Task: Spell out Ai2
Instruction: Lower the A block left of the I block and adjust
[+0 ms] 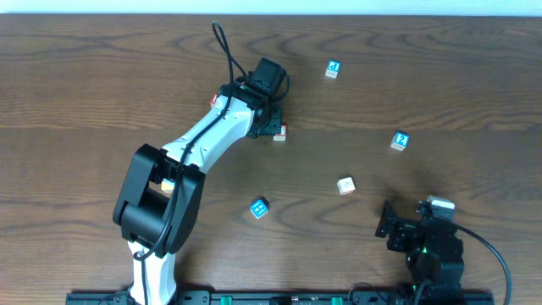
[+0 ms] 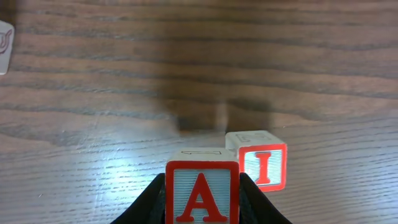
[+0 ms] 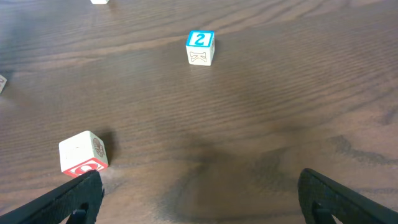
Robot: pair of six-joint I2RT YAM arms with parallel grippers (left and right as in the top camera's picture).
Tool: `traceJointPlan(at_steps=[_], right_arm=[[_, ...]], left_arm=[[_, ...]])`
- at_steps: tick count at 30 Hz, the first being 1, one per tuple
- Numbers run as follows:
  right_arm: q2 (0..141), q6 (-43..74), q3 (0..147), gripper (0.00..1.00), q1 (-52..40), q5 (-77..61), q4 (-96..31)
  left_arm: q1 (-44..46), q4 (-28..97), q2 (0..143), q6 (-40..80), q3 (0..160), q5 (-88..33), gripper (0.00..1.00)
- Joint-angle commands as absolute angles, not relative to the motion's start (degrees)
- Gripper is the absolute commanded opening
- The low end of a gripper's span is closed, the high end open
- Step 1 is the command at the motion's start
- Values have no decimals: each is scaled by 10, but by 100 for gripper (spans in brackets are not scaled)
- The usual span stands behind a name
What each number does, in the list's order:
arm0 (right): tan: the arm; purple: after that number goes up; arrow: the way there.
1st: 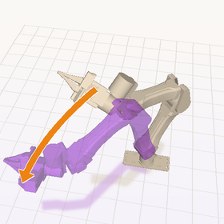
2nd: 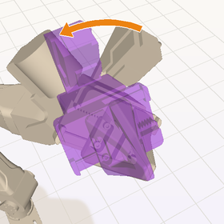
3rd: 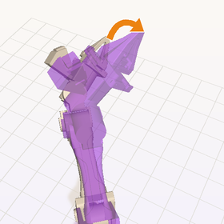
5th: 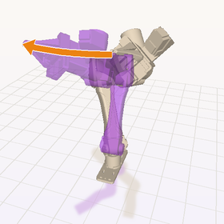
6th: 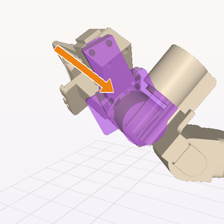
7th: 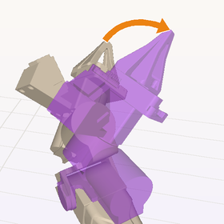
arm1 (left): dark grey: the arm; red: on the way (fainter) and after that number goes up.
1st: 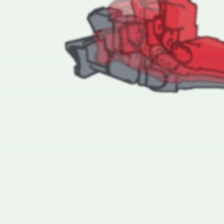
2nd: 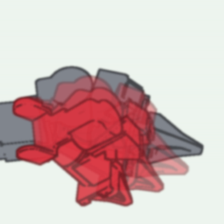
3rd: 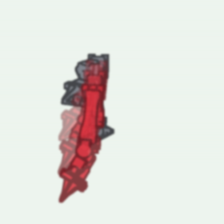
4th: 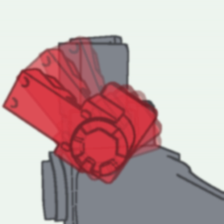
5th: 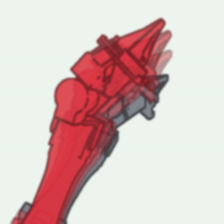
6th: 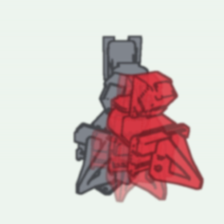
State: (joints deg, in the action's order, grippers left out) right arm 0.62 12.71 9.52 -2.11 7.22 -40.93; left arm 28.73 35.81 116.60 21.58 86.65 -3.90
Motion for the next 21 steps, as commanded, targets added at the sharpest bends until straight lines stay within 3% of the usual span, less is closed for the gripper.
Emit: traceJointPlan(at_steps=[1,21], right_arm=[[3,119,93,99,-18,70,-410],[3,119,93,99,-18,70,-410]], left_arm=[[290,354,1178,223,868,-43,6],[308,346,1210,240,867,-25,6]])
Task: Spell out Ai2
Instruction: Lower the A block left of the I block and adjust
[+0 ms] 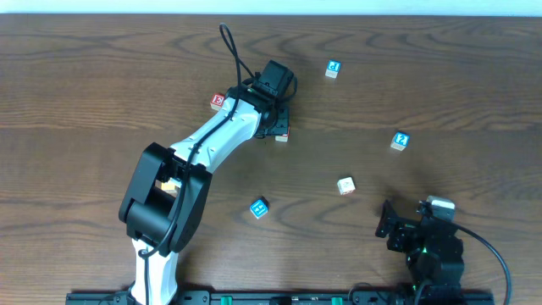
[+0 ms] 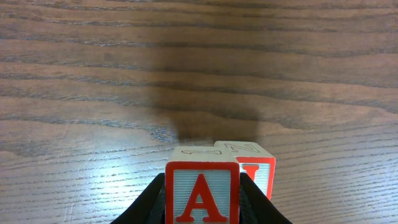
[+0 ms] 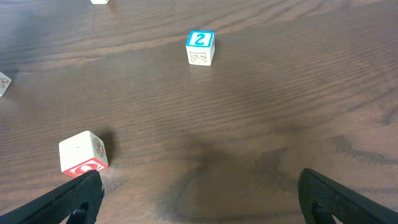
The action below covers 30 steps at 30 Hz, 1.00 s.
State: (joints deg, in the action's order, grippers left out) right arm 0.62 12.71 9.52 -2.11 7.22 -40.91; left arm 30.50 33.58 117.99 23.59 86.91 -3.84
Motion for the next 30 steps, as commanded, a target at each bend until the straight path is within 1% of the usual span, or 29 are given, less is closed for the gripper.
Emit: traceJointPlan(at_steps=[1,5,11,30], right_arm=[[3,119,93,99,-18,70,-410],[3,119,93,99,-18,70,-410],[3,119,93,99,-18,70,-410],[3,119,93,99,-18,70,-410]], left_arm=[[308,347,1210,241,867,-24,6],[307,360,1206,241,875,-17,6],[307,369,1187,241,883,34,6],[309,365,1188,275,882,17,6]])
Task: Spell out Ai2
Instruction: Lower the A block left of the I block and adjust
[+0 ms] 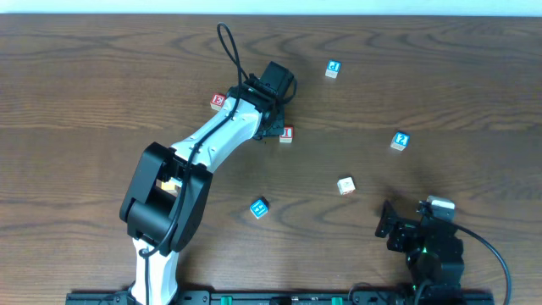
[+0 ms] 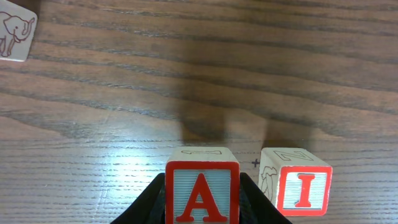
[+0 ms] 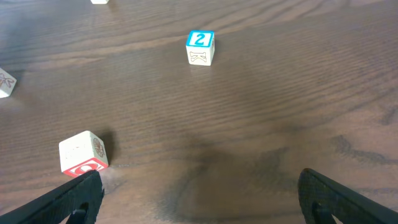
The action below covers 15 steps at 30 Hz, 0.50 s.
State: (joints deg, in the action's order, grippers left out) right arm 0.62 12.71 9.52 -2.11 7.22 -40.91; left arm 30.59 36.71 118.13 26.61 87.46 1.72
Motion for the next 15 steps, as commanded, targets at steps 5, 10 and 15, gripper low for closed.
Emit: traceJointPlan(at_steps=[5,10,15], right_arm=[[3,119,93,99,-18,70,-410],[3,119,93,99,-18,70,-410],[3,119,93,99,-18,70,-410]], left_arm=[[309,352,1188,275,872,15,6],[309,352,1188,275,867,15,6],[309,350,1188,275,856,14,6]])
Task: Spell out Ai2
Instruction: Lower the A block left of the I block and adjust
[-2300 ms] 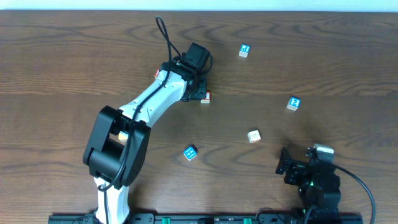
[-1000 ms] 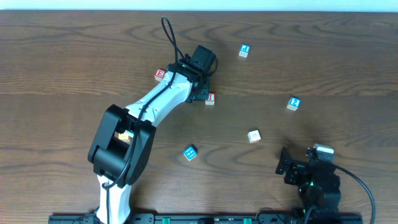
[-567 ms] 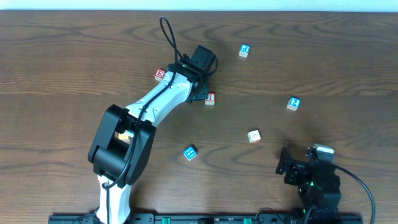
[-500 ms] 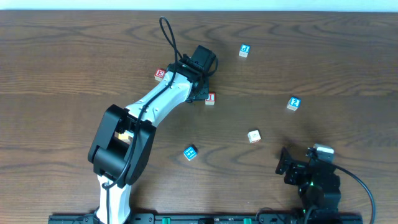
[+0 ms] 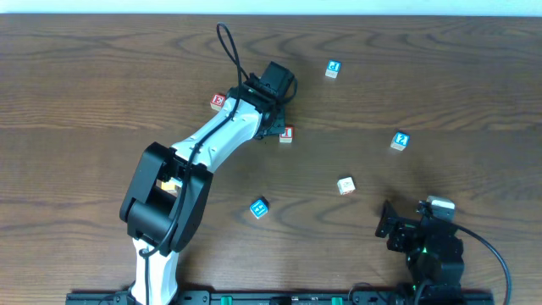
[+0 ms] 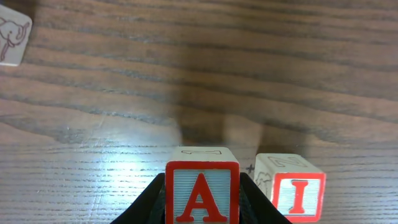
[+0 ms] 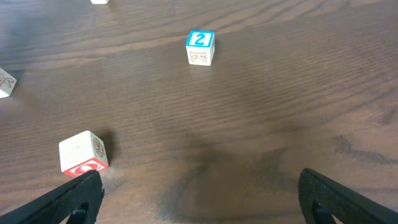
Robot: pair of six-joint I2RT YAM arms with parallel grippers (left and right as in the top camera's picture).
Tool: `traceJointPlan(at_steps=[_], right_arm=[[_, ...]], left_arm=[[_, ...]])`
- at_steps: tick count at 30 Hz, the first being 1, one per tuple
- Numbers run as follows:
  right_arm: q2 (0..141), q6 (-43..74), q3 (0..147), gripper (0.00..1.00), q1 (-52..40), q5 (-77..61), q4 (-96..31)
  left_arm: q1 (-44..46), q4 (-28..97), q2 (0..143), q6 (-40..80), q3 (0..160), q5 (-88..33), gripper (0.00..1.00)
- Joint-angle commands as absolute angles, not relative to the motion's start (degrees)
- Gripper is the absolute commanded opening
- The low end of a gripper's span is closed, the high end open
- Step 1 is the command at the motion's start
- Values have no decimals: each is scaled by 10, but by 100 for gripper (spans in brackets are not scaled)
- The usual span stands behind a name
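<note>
My left gripper [image 6: 202,199] is shut on the red-framed A block [image 6: 202,186], held just above the table. The red I block [image 6: 291,189] stands immediately to its right, a small gap between them. In the overhead view the left gripper [image 5: 273,127] is at the upper middle with the I block [image 5: 286,134] beside it. The blue 2 block [image 5: 400,141] lies to the right; it also shows far ahead in the right wrist view, 2 block [image 7: 200,47]. My right gripper [image 7: 199,193] rests open near the front edge, nothing between its fingers.
A red block [image 5: 218,102] sits left of the left gripper, seen as an elephant block [image 6: 12,34]. A blue block [image 5: 334,69] lies at the back, another blue block [image 5: 259,207] in front, and a red-and-white block [image 5: 345,185] near the right gripper.
The I block sits slightly closer to the A block in the left wrist view, and the view has shifted a little. The right arm has not moved.
My left gripper held the A block with the I block just behind its right side. Then the I block was almost hidden behind the A. Then the I stood clear to the right, and now it stands beside the A. The right gripper stayed open and still.
</note>
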State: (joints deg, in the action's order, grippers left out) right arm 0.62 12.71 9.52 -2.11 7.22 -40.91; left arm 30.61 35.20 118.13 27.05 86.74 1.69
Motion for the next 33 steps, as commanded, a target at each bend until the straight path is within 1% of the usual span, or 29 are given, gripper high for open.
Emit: traceJointPlan(at_steps=[1,8,10,11,13,18,19,20,25,33], right_arm=[[3,119,93,99,-18,70,-410],[3,119,93,99,-18,70,-410],[3,119,93,99,-18,70,-410],[3,119,93,99,-18,70,-410],[3,119,93,99,-18,70,-410],[3,119,93,99,-18,70,-410],[3,119,93,99,-18,70,-410],[3,119,93,99,-18,70,-410],[3,119,93,99,-18,70,-410],[3,119,93,99,-18,70,-410]], left_arm=[[309,349,1188,275,854,13,6],[309,338,1188,274,844,-11,6],[309,338,1188,274,844,-11,8],[309,339,1188,274,844,-11,12],[310,339,1188,274,844,-11,21],[315,344,1188,272,844,-13,32],[316,345,1188,272,844,-13,39],[316,345,1188,270,844,-13,42],[316,345,1188,270,844,-13,46],[314,339,1188,268,844,-10,45]])
